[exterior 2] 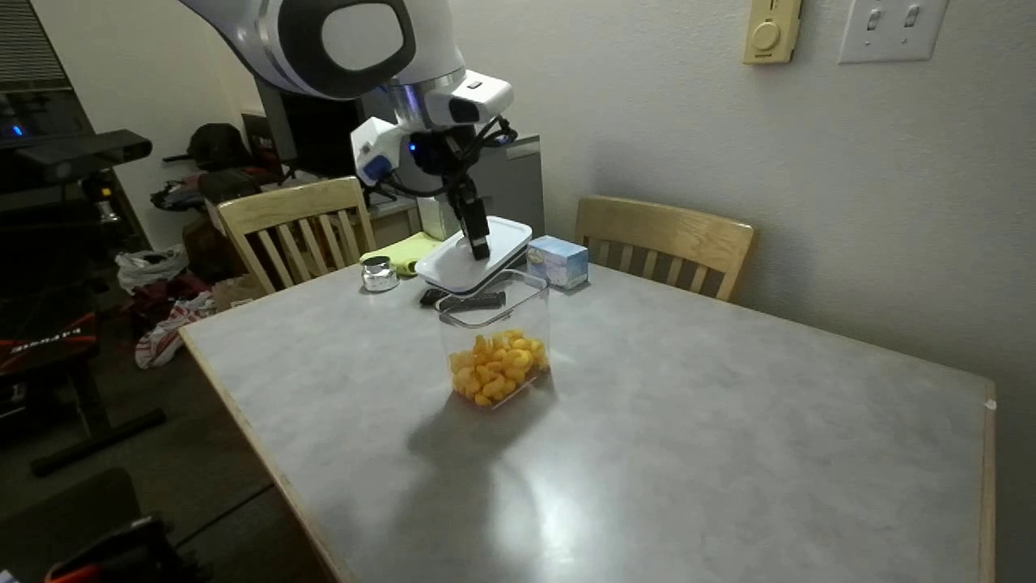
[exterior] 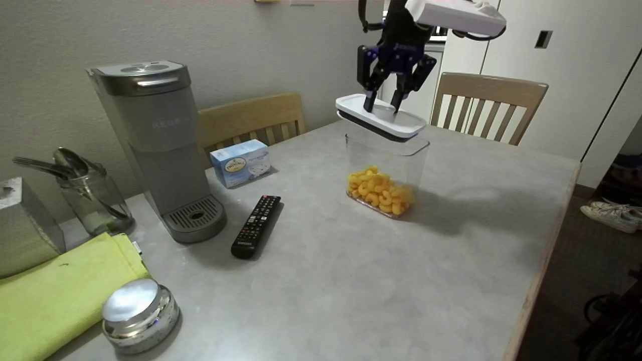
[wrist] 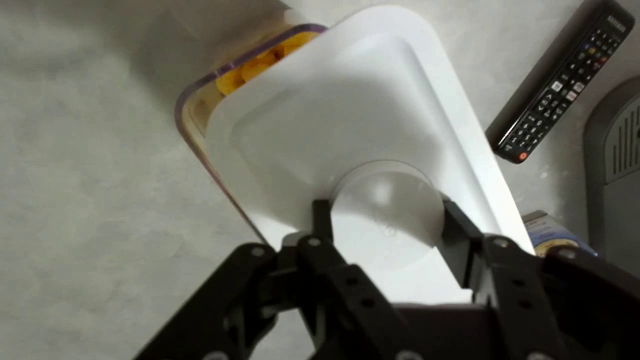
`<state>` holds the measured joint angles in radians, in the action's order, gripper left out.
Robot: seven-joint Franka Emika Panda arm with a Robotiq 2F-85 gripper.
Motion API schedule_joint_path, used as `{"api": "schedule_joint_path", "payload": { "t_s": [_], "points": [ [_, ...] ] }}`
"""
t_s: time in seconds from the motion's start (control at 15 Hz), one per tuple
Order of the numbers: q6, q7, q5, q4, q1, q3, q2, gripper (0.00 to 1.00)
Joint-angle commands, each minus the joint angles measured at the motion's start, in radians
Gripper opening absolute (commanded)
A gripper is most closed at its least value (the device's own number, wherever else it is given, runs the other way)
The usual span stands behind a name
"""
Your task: Place the white lid on top of the clear food container
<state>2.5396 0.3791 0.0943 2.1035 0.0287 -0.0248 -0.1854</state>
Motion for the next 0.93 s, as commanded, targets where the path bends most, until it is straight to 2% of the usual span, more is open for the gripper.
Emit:
{"api": "schedule_joint_path", "payload": {
  "t_s": [0.0, 0.2, 0.4, 0.67, 0.87],
  "points": [
    [0.003, -0.144, 0.07, -0.024, -0.024, 0.019, -0.037, 0.29],
    [-0.002, -0.218, 0.086, -0.038, -0.029, 0.018, -0.055, 0.29],
    [-0.001, -0.24, 0.068, -0.049, -0.029, 0.011, -0.061, 0.29],
    [0.001, -0.199, 0.03, -0.058, -0.02, -0.007, -0.061, 0.29],
    [-0.001, -0.106, -0.024, -0.056, -0.006, -0.035, -0.055, 0.29]
  ]
}}
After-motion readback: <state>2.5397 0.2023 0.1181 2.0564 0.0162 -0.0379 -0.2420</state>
